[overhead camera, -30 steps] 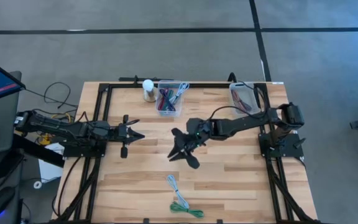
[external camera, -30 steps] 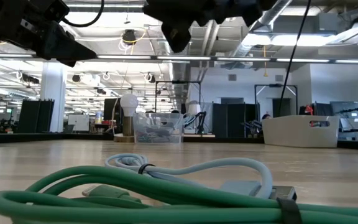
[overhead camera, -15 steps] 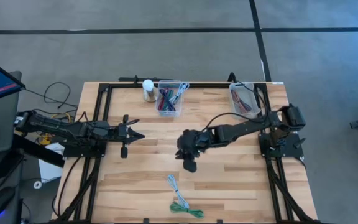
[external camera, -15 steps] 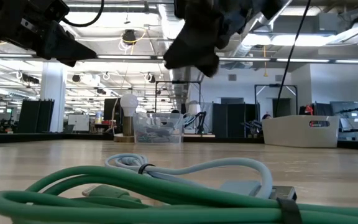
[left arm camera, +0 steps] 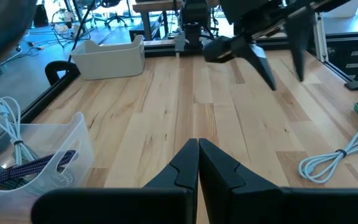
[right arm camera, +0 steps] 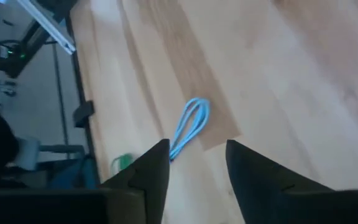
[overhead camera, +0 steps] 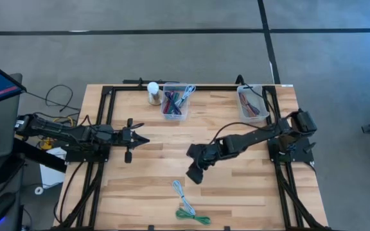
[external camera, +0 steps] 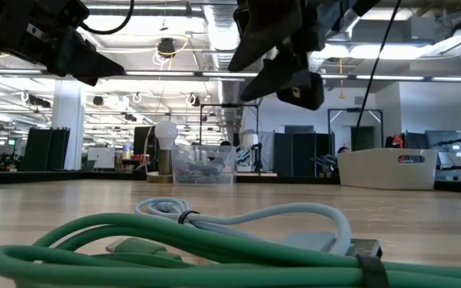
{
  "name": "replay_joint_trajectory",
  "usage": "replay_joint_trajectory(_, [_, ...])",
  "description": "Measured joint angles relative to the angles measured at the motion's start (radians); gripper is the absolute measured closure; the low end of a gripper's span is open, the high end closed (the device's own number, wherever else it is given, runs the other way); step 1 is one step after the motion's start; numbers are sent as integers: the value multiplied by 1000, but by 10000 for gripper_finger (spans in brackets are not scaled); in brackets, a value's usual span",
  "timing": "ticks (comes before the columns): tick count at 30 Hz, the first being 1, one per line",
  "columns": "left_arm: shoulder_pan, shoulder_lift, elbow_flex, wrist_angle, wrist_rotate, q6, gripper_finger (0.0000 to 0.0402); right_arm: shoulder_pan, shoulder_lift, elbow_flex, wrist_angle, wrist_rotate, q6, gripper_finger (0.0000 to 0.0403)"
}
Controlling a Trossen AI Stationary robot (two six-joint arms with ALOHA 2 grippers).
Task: Pick & Place USB Port
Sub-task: Put the light blue charger cable into the white bin
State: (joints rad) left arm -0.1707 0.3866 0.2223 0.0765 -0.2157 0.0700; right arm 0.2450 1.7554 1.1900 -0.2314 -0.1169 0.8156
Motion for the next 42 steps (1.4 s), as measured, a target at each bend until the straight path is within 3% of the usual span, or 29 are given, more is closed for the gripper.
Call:
replay_joint_trajectory(6, [0, 0, 0, 2, 0, 0, 389, 47, 0, 0, 70, 19, 101, 236])
replay_joint_trajectory(17, [0, 0, 0, 15, 0, 0, 389, 167, 0, 0, 157, 165, 254, 282])
replay_joint_trajectory(24, [0, 0, 0, 22, 0, 0, 389, 238, 26, 115, 179, 245, 199, 289])
replay_joint_trajectory(28, [0, 0, 0, 34, 0, 0, 389, 248, 150, 327, 11, 246, 126, 290])
replay_joint_trajectory(35, [0, 0, 0, 39, 2, 0, 389, 218, 436, 746, -532, 202, 99, 290])
replay_joint_trajectory(42, [0, 0, 0, 38, 2, 0, 389, 192, 614, 952, -723, 162, 79, 290])
